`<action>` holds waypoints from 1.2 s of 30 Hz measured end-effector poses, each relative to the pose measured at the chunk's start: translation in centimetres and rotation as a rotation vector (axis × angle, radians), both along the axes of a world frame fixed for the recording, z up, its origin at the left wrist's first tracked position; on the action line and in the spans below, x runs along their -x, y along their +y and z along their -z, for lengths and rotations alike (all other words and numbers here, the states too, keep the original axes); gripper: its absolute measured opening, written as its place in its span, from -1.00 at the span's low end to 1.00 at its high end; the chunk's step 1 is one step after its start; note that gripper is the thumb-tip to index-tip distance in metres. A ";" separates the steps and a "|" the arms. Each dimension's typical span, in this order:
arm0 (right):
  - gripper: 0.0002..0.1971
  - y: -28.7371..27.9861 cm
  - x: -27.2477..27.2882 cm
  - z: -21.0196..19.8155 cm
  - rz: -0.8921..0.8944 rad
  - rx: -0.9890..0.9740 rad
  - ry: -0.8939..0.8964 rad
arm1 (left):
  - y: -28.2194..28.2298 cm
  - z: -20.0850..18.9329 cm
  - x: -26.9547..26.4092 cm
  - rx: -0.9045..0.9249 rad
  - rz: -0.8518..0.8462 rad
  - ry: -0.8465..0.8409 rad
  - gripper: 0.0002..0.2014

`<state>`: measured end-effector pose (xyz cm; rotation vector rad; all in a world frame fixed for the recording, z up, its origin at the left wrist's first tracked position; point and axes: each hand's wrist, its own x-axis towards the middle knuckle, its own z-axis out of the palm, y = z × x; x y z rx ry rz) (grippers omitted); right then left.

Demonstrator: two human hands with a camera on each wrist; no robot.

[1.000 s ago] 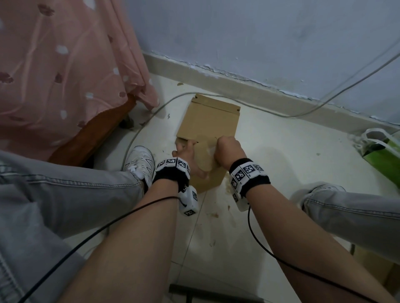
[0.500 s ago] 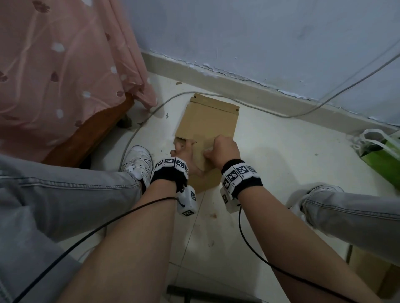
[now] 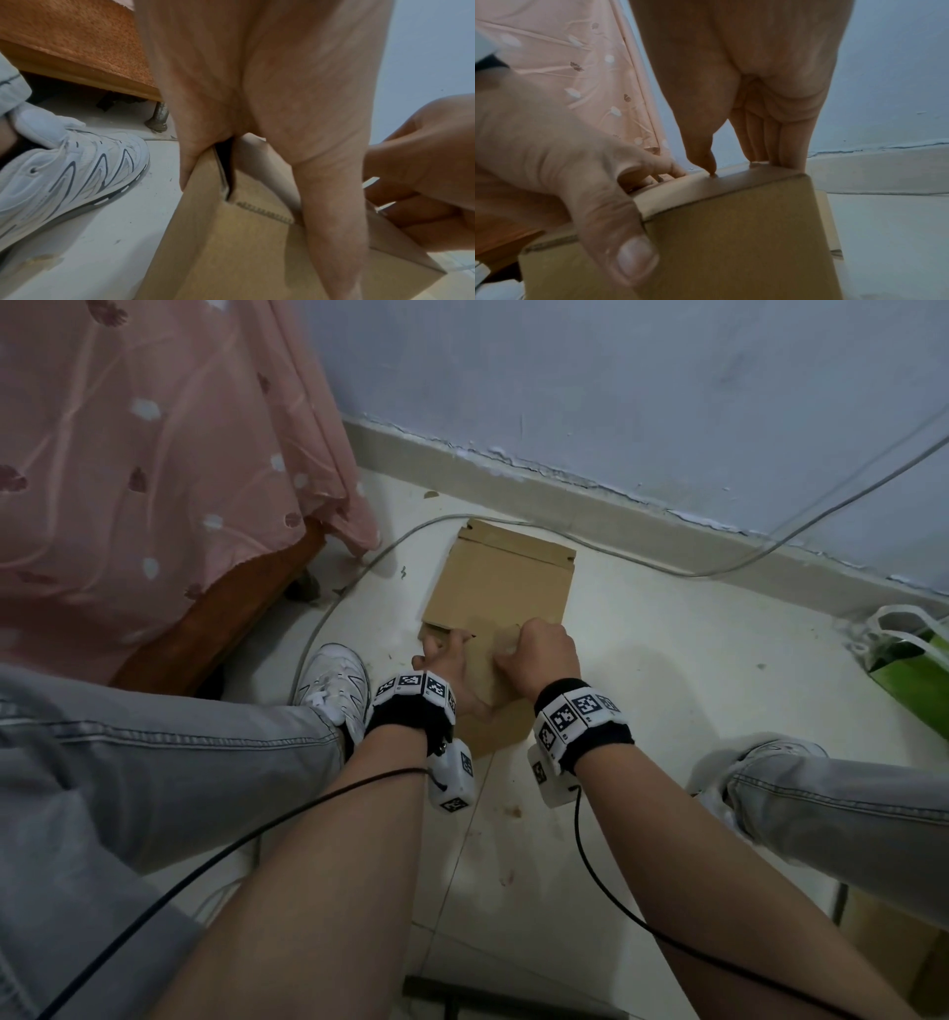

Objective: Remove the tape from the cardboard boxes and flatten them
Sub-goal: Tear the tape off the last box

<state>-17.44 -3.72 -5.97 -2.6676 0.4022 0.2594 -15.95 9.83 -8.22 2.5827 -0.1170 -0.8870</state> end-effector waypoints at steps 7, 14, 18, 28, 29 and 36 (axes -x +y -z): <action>-0.68 0.3 0.0 -0.1 -0.006 0.007 0.010 | 0.0 -0.2 -0.1 -0.006 0.007 0.007 0.12; -0.65 0.3 0.1 -0.3 0.003 -0.008 0.010 | 0.0 -0.1 -0.1 -0.009 0.016 0.004 0.13; -0.66 0.5 0.2 -0.4 -0.008 -0.003 0.005 | -0.1 -0.1 -0.1 0.000 0.007 0.000 0.09; -0.58 1.2 0.1 -0.7 0.009 0.050 0.000 | 0.0 -0.1 -0.1 0.011 -0.004 0.009 0.12; -0.61 1.1 0.2 -0.7 0.010 0.054 0.001 | 0.0 -0.1 -0.1 0.011 -0.004 0.009 0.12; -0.64 0.5 0.4 -0.7 0.025 -0.020 0.010 | 0.0 0.1 -0.2 -0.013 0.000 0.001 0.11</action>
